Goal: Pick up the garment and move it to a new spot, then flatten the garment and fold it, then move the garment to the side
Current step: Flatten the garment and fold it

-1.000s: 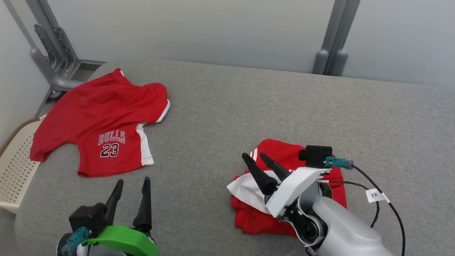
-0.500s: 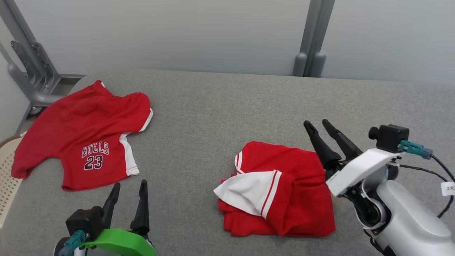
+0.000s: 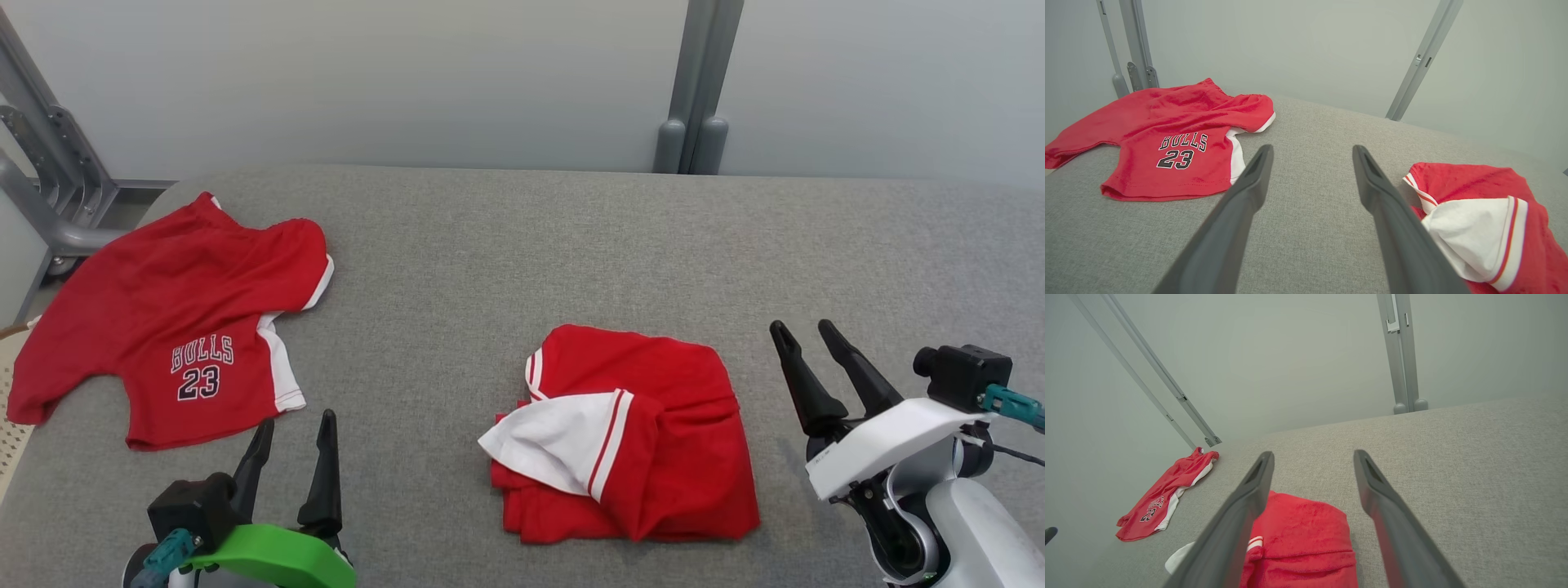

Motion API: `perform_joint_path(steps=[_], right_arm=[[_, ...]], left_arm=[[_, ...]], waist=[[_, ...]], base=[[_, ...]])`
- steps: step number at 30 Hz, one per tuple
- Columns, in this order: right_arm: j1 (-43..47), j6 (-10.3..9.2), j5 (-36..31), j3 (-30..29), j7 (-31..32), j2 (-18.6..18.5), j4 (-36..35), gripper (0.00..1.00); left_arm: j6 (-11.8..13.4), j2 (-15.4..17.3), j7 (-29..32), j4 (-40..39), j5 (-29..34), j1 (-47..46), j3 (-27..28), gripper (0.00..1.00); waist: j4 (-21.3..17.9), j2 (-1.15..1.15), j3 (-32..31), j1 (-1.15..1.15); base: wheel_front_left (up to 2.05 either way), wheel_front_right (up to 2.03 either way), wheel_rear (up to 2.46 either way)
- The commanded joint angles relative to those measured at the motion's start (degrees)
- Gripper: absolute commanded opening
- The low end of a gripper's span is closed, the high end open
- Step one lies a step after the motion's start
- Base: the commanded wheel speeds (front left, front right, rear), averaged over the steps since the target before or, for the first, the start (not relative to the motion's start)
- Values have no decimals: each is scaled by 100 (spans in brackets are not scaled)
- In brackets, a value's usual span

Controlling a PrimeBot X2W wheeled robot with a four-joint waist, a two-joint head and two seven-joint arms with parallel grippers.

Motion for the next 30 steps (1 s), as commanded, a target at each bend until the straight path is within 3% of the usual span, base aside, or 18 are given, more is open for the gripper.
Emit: perform_joint_path(steps=[1,8,9,10,11,12,23,30], right_arm=[[124,2,-131,-105,75,94,-116,100],[406,2,-487,-549,460,454,-550,100],[431,2,-511,-601,505,484,-594,85],[458,2,-547,-643,543,514,-639,47],[485,2,-568,-676,576,544,-677,31],[504,2,-599,-712,616,580,-709,0],[606,2,-975,-919,813,720,-826,0],[586,2,-1069,-704,1226,859,-423,0]], left_arm=[[-8,21,-17,-11,12,71,12,100],[-22,22,-20,3,25,6,-10,100],[-26,23,-19,9,21,1,-13,100],[-27,24,-19,16,16,-2,-16,100],[-27,24,-18,19,12,-7,-18,100],[-27,23,-18,22,8,-11,-21,100],[-26,15,-24,39,-7,-51,-37,100],[-43,-3,-28,47,-4,-86,-46,100]], waist=[[-8,0,8,0],[-1,0,34,0],[3,0,35,0],[7,0,36,0],[11,0,35,0],[14,0,36,0],[50,0,41,0],[88,0,58,0]], base=[[0,0,0],[0,0,0],[0,0,0],[0,0,0],[0,0,0],[0,0,0],[0,0,0],[0,0,0]])
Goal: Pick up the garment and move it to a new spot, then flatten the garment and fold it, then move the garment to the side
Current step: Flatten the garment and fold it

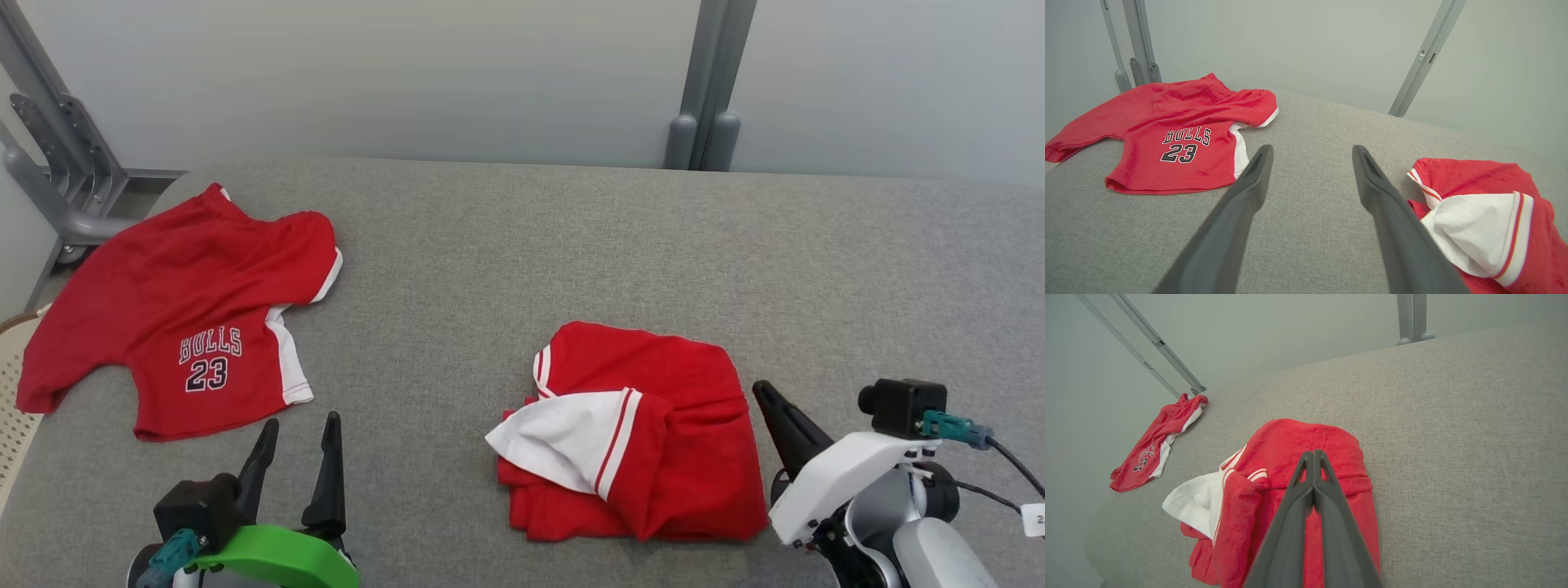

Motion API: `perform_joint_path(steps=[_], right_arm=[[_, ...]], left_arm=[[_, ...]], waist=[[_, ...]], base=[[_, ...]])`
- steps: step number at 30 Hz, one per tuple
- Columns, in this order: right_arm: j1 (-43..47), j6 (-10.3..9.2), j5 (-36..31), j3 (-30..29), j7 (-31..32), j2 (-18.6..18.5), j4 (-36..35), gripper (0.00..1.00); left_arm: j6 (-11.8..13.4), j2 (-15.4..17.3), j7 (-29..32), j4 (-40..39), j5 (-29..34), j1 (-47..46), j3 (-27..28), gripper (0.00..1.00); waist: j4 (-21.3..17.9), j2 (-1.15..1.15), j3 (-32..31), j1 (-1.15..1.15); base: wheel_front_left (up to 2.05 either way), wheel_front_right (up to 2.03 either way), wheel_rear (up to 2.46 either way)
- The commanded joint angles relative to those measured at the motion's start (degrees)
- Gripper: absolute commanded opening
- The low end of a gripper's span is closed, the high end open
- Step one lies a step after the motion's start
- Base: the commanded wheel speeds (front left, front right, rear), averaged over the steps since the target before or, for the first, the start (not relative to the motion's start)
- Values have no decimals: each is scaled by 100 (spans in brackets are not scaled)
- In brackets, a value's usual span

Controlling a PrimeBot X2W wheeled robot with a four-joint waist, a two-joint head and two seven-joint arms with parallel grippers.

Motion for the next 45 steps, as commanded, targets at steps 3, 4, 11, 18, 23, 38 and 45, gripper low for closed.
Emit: perform_joint_path(steps=[3,4,11,18,23,38,45], right_arm=[[-122,1,86,176,150,49,266,0],[-154,1,132,237,187,62,363,0],[-511,1,395,519,107,106,1223,0],[-734,1,697,883,-230,153,1839,0],[-903,1,868,1329,-441,223,2121,0],[-1228,1,1644,3272,-682,364,2537,0],[-1397,1,1893,3385,-977,76,2400,0]], left_arm=[[-17,-3,-28,1,-3,-93,-17,100],[-21,-6,-28,4,3,-100,-20,100],[-47,-8,-22,13,16,-113,-40,100],[-37,19,3,36,11,-113,-48,100],[-24,40,18,27,10,-112,-58,100],[16,80,18,-7,-35,-87,-60,100],[33,78,1,-38,-35,-22,-32,100]], waist=[[43,0,12,0],[66,0,13,0],[290,0,18,0],[532,0,-19,0],[664,0,-45,0],[717,0,-32,0],[561,0,-13,0]], base=[[0,0,0],[0,0,0],[0,0,0],[0,0,0],[0,0,0],[0,0,0],[0,0,0]])
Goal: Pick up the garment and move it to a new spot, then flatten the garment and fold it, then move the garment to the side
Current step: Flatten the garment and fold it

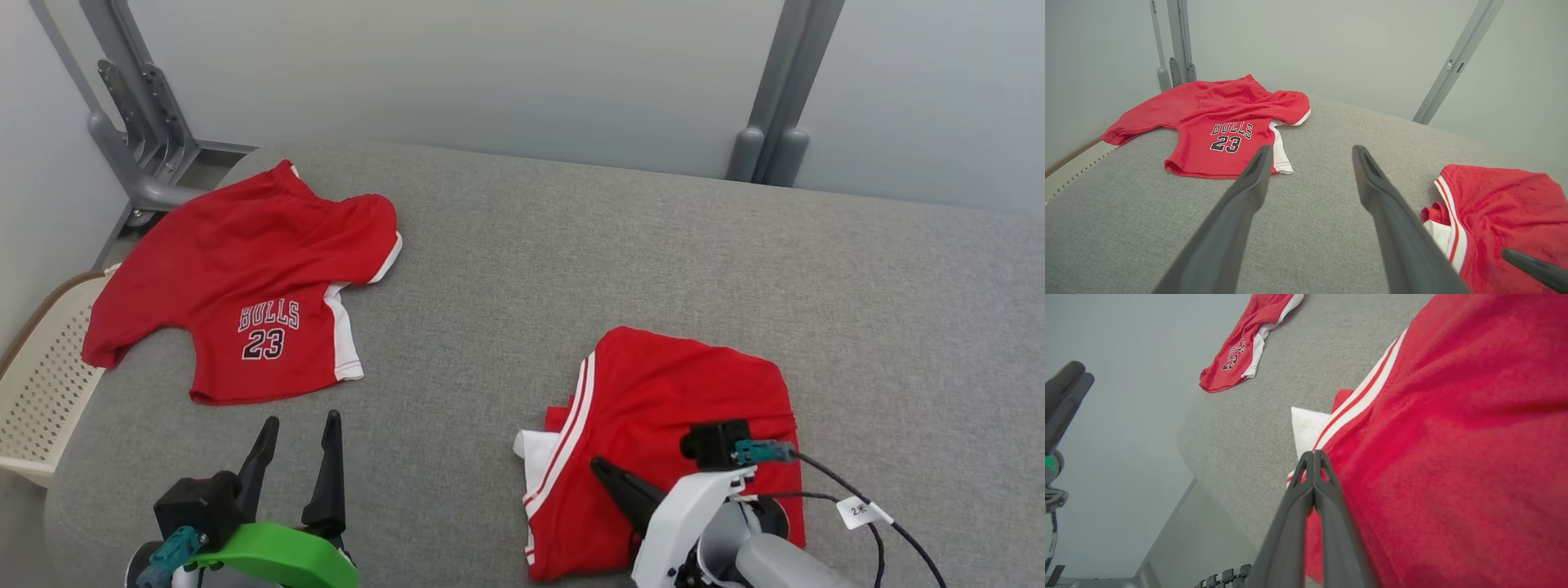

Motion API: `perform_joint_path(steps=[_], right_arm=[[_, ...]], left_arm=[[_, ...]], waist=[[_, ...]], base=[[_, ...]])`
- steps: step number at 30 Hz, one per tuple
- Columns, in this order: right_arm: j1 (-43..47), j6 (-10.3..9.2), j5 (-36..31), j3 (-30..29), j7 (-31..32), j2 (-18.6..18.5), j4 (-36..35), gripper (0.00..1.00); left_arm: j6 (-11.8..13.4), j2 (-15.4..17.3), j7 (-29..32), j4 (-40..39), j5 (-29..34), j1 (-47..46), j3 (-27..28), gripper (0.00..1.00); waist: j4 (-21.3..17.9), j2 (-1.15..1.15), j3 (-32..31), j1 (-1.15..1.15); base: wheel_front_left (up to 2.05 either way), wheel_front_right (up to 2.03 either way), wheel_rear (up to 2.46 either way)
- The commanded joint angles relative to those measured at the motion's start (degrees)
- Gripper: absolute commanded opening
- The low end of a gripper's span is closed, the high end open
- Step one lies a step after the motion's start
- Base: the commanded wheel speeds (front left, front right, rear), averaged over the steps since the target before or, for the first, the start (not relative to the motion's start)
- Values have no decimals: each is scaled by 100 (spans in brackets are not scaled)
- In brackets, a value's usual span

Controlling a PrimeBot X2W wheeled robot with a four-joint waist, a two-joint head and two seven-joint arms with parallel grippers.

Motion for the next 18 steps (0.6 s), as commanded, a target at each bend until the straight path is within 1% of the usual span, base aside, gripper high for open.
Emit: perform_joint_path(steps=[1,7,14,15,16,17,18], right_arm=[[-69,1,50,-10,-77,-92,-51,0],[-136,1,90,-235,-322,-472,-257,0],[-6,1,-148,-751,-508,-843,-560,0],[31,1,-189,-829,-508,-875,-606,21],[72,1,-239,-927,-504,-903,-662,64],[106,1,-274,-1029,-501,-926,-708,100],[143,1,-316,-1129,-491,-938,-757,100]], left_arm=[[10,25,-20,-20,-25,22,25,100],[22,8,-25,-22,-18,35,40,100],[40,5,-40,-31,-24,78,63,100],[41,5,-42,-33,-21,79,63,100],[42,2,-43,-37,-19,76,67,100],[43,-1,-45,-37,-16,76,69,100],[41,-8,-47,-38,-14,78,64,100]], waist=[[-70,0,7,0],[-251,0,19,0],[-483,0,-13,0],[-514,0,-16,0],[-543,0,-18,0],[-574,0,-20,0],[-599,0,-23,0]], base=[[0,0,0],[0,0,0],[0,0,0],[0,0,0],[0,0,0],[0,0,0],[0,0,0]])
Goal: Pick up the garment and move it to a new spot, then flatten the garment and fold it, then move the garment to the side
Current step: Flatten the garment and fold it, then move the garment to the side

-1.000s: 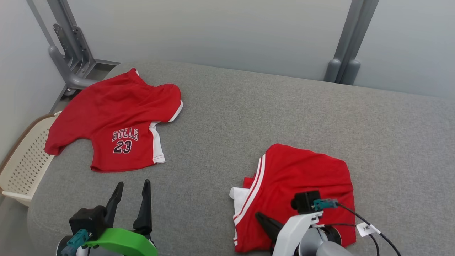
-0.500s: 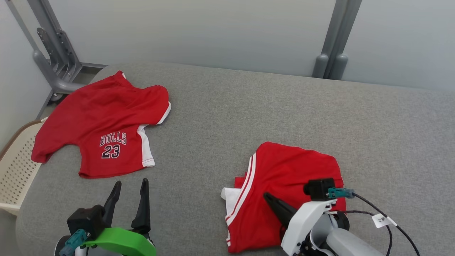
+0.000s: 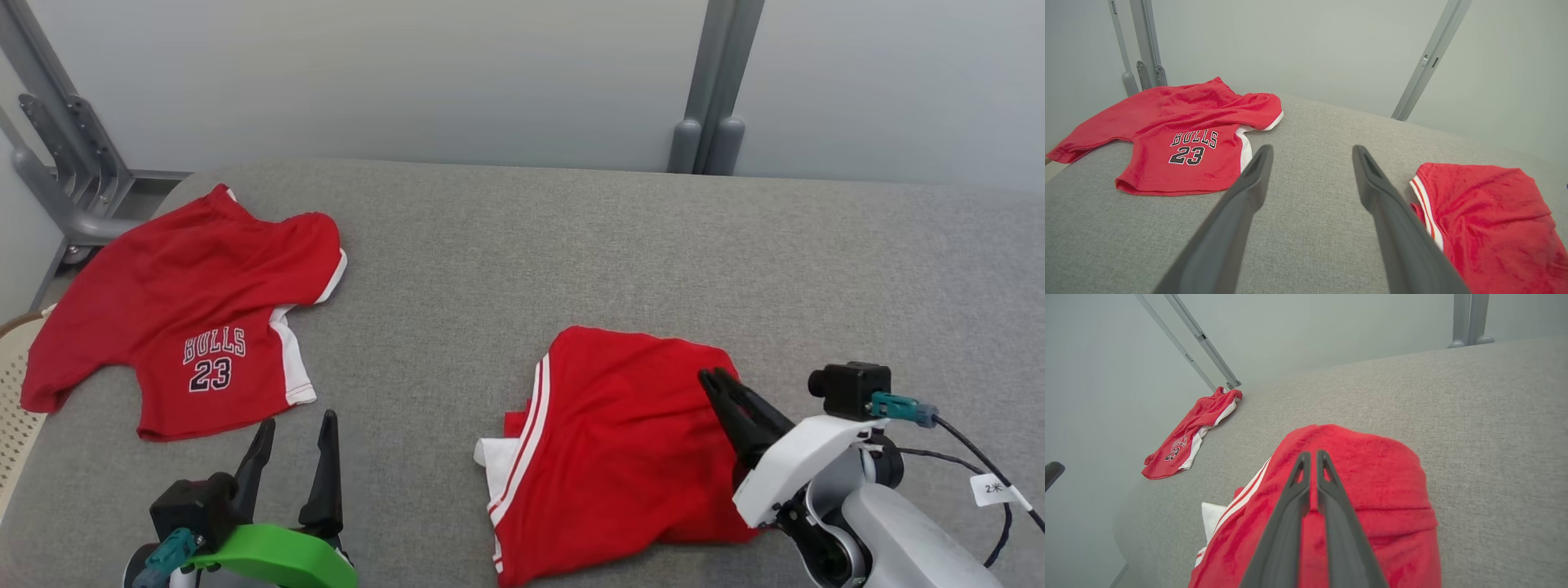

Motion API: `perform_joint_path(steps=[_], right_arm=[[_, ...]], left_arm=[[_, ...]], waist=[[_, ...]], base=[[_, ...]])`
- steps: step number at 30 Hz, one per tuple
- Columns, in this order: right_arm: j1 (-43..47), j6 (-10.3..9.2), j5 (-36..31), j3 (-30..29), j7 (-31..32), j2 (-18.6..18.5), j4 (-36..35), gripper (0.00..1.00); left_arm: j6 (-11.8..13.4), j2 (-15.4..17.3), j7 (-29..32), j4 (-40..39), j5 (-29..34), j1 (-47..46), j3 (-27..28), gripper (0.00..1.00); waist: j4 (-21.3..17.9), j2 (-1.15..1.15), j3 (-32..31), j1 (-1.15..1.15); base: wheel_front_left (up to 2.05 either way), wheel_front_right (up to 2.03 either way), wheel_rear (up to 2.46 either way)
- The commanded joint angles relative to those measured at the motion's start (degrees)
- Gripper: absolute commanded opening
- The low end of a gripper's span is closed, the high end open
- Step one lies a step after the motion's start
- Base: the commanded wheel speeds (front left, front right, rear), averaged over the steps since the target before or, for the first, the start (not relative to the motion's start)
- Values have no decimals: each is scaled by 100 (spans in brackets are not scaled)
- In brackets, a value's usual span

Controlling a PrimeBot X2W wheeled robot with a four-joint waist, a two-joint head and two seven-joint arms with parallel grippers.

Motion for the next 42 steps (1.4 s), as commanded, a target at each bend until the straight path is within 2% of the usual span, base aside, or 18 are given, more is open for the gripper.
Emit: perform_joint_path(steps=[1,7,8,19,27,37,42], right_arm=[[121,1,-87,-128,18,-40,-80,100],[652,1,-497,-1000,50,78,-485,100],[837,1,-701,-1263,55,155,-641,100],[1458,1,-1924,-2696,-6,553,-1547,100],[1641,1,-2295,-3060,-56,734,-1896,100],[1669,1,-2293,-2954,138,850,-1889,100],[1599,1,-2037,-2805,364,877,-1713,100]], left_arm=[[31,2,-26,-12,-12,43,9,100],[25,-20,-37,-15,3,56,31,100],[31,-22,-41,-22,9,66,49,100],[-22,-89,-49,-40,81,52,120,100],[-59,-120,-57,-40,130,21,146,100],[-113,-153,-55,16,184,-15,129,100],[-134,-160,-48,45,175,-19,119,100]], waist=[[-81,0,-12,0],[-220,0,-22,0],[-270,0,-22,0],[-517,0,13,0],[-589,0,54,0],[-559,0,56,0],[-524,0,58,0]], base=[[0,0,0],[0,0,0],[0,0,0],[0,0,0],[0,0,0],[0,0,0],[0,0,0]])
